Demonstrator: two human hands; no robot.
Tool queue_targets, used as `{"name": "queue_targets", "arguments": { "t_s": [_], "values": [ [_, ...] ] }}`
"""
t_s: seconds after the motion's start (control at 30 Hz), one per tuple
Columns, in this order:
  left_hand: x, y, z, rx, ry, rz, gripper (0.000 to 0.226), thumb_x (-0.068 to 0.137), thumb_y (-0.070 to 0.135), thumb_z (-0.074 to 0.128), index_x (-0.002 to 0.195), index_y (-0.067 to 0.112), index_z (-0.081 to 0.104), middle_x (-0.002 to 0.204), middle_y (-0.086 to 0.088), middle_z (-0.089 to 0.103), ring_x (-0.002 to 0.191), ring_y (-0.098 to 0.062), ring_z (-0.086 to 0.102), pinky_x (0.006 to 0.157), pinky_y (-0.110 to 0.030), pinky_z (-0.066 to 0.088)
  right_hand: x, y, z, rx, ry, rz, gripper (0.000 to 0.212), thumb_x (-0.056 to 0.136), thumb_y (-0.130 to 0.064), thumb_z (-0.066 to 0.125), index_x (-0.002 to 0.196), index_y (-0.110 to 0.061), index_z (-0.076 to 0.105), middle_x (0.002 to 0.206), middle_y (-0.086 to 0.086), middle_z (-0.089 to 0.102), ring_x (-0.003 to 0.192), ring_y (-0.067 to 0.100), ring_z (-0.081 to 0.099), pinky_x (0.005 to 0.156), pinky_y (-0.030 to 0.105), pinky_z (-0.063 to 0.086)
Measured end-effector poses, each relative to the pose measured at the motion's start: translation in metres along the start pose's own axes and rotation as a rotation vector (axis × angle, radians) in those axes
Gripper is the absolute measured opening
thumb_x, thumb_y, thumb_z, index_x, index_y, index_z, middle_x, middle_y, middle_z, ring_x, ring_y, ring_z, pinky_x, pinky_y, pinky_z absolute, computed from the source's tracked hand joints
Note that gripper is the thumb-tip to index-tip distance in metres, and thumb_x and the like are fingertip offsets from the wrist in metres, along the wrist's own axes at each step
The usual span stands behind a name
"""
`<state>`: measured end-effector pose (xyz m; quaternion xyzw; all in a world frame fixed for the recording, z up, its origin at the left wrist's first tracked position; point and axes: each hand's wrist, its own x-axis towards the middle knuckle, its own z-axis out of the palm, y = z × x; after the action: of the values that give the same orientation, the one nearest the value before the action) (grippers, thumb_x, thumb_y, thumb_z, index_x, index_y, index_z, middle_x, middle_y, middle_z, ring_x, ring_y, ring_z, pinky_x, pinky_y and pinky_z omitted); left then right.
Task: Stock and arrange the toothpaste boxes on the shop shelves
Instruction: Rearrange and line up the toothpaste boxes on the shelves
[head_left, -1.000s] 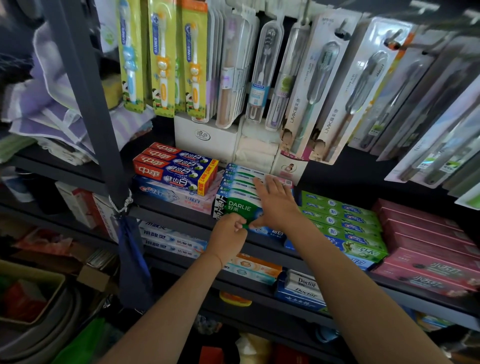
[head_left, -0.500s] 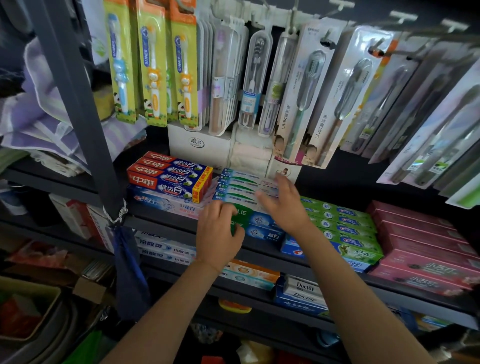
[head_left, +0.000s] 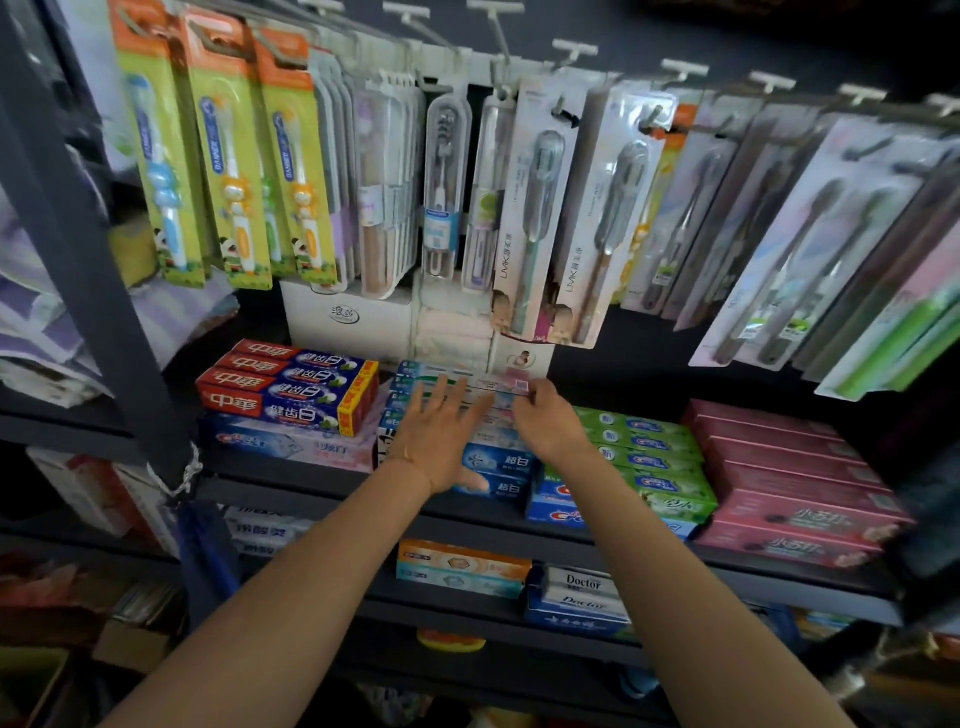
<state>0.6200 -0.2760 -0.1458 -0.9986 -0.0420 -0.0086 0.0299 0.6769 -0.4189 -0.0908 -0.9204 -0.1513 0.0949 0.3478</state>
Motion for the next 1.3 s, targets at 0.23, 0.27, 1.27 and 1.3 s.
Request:
{"name": "queue_targets", "arguments": {
  "t_s": [0.23, 0.27, 1.27, 1.3],
  "values": [
    [0.001, 0.001, 0.007, -0.021, 0.026, -0.017, 0.108, 0.08, 0.072, 0.057, 0.156, 0.033, -0.008, 0.166, -0.012, -0.003, 0.152, -0.034, -0.003, 0.122, -0.052, -0.001, -0.001, 0.007, 0.021, -0.205, -0.066, -0.036, 0.059, 0.096, -0.031, 0.045, 0.147, -0.005, 0.029, 0.14, 0.021, 0.046, 0.13, 0.036, 0.042, 0.113, 0.049, 0.031],
    [0.0, 0.0, 0.007, -0.021, 0.025, -0.017, 0.107, 0.081, 0.072, 0.057, 0.156, 0.033, -0.008, 0.166, -0.012, -0.003, 0.152, -0.033, -0.003, 0.122, -0.052, -0.002, -0.001, 0.007, 0.023, -0.22, -0.062, -0.039, 0.06, 0.096, -0.032, 0.045, 0.147, -0.004, 0.028, 0.14, 0.02, 0.045, 0.13, 0.036, 0.041, 0.113, 0.048, 0.03],
    [-0.001, -0.008, 0.008, -0.033, 0.021, 0.013, 0.106, 0.08, 0.075, 0.054, 0.156, 0.035, -0.009, 0.166, -0.008, -0.007, 0.153, -0.029, -0.006, 0.123, -0.048, -0.002, -0.017, 0.024, 0.009, -0.478, 0.29, -0.25, 0.028, 0.096, -0.025, 0.045, 0.114, -0.011, 0.06, 0.113, 0.009, 0.057, 0.105, 0.026, 0.052, 0.088, 0.038, 0.044],
    [-0.001, -0.007, 0.008, -0.027, 0.019, 0.011, 0.106, 0.08, 0.075, 0.053, 0.156, 0.035, -0.009, 0.166, -0.007, -0.007, 0.153, -0.029, -0.006, 0.123, -0.049, -0.002, -0.022, 0.024, 0.007, -0.427, 0.304, -0.244, 0.024, 0.096, -0.023, 0.045, 0.102, -0.009, 0.063, 0.102, 0.008, 0.059, 0.095, 0.026, 0.055, 0.075, 0.034, 0.045]
  ]
}}
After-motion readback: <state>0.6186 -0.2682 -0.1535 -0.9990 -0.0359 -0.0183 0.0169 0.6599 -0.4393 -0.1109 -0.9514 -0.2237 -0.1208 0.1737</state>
